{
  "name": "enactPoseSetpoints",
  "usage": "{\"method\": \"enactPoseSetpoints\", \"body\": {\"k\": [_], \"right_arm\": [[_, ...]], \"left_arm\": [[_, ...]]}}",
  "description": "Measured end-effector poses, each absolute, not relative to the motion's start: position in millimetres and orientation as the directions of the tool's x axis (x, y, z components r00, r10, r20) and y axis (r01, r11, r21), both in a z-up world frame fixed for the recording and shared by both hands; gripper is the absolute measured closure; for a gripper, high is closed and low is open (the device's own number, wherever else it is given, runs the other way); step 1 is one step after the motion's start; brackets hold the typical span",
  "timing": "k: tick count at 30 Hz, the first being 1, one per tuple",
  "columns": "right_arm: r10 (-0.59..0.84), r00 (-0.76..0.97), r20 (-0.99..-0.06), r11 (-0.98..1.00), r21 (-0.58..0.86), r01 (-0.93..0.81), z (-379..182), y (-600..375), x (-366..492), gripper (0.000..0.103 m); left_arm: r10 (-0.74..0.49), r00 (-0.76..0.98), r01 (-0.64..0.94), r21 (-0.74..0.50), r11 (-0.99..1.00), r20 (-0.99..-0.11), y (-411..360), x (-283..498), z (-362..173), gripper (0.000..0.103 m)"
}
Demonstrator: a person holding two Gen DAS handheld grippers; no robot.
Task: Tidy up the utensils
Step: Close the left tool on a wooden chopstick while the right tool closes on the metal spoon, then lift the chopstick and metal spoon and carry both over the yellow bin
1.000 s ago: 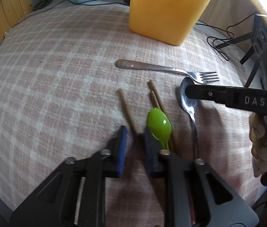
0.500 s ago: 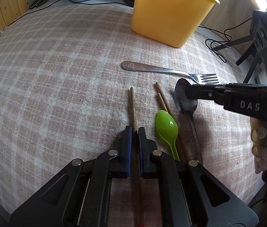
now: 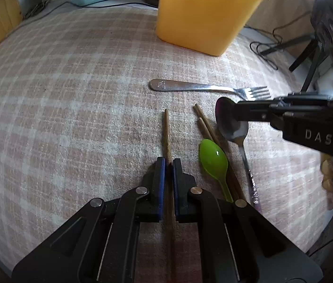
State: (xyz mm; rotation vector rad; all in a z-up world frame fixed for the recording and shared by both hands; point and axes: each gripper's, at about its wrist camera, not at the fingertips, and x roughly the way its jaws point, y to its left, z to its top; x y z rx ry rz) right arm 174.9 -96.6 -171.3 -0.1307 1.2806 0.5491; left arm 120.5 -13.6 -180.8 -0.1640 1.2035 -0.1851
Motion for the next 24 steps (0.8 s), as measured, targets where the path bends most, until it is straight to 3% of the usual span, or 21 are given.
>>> {"method": "enactPoseSetpoints", "body": {"k": [12,24], "right_arm": [[0.358,0.232,-0.905,0.877,0.24,-0.416,-155.2,-107.5,166.8,0.103],[0.388,0.434,-0.813,0.873,0.174,-0.456,-97.8,-127.6,134.9,0.103]], "left_arm": [[-0.301,0.418,-0.019,-0.34,0.94,-0.857,37.0,114.9,-155.6,0.099],[-0.28,0.566,0.029,-0.321,0.947,-0.775,56.3,119.1,-95.9,0.099]]}}
